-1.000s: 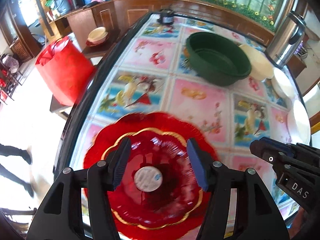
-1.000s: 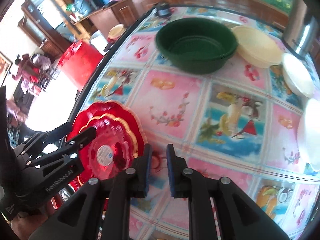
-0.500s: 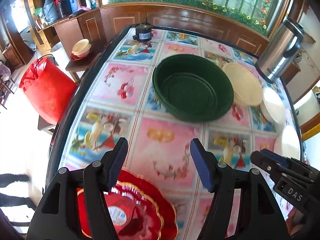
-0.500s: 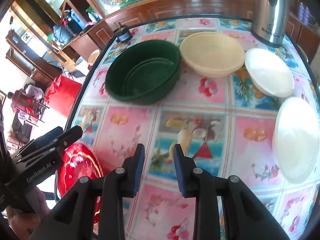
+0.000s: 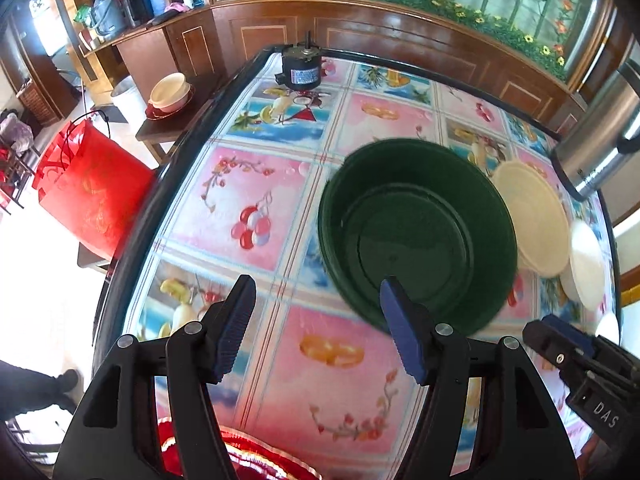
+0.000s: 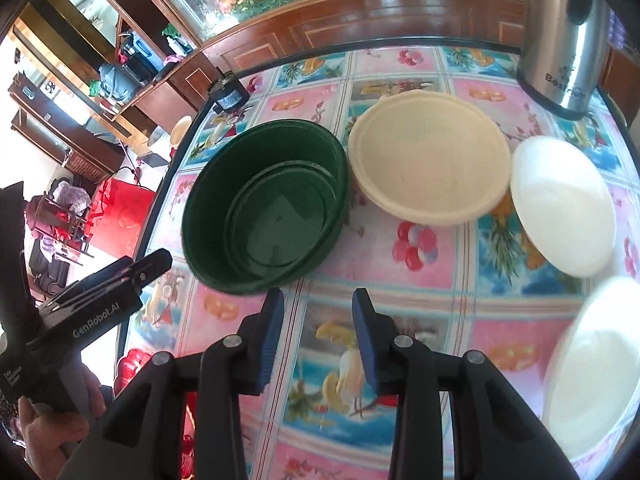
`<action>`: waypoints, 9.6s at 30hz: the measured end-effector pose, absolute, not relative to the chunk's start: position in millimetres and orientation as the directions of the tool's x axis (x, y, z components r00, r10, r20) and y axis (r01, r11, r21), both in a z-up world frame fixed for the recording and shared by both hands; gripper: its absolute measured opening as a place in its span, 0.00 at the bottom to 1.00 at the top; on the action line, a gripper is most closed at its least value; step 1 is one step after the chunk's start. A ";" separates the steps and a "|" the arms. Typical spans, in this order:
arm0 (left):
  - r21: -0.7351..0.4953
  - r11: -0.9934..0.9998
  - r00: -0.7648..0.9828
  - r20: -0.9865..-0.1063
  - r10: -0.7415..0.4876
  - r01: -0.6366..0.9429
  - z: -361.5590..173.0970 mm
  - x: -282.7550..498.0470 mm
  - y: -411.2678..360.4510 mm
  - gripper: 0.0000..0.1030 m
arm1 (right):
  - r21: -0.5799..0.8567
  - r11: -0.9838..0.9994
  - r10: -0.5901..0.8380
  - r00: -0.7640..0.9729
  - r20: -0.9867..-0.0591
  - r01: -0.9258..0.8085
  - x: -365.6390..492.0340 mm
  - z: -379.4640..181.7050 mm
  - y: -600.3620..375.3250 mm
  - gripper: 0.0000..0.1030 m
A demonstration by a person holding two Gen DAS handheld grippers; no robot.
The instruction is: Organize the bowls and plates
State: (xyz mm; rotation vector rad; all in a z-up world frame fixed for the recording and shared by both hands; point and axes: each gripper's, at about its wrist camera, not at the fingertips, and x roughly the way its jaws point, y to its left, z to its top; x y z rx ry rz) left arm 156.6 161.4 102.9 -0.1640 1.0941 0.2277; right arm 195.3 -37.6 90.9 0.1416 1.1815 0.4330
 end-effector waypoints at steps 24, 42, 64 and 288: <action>-0.034 0.955 0.410 -0.907 0.094 -0.295 80.9 213.2 181.0 0.64 | 0.359 0.907 0.411 0.277 -0.868 -0.220 233.5 73.3 -41.1 0.38; -0.061 0.956 0.363 -0.931 0.049 -0.287 64.8 225.2 182.0 0.64 | 0.383 0.903 0.425 0.263 -0.866 -0.197 239.7 67.7 -40.9 0.40; -0.038 0.961 0.303 -0.952 0.049 -0.275 48.4 233.9 180.1 0.64 | 0.379 0.904 0.420 0.252 -0.872 -0.198 248.3 62.9 -31.5 0.40; -0.157 0.974 0.207 -0.960 -0.190 0.162 46.7 141.1 -140.7 0.61 | 0.268 0.953 0.223 0.275 -0.935 0.142 145.1 72.9 -322.5 0.37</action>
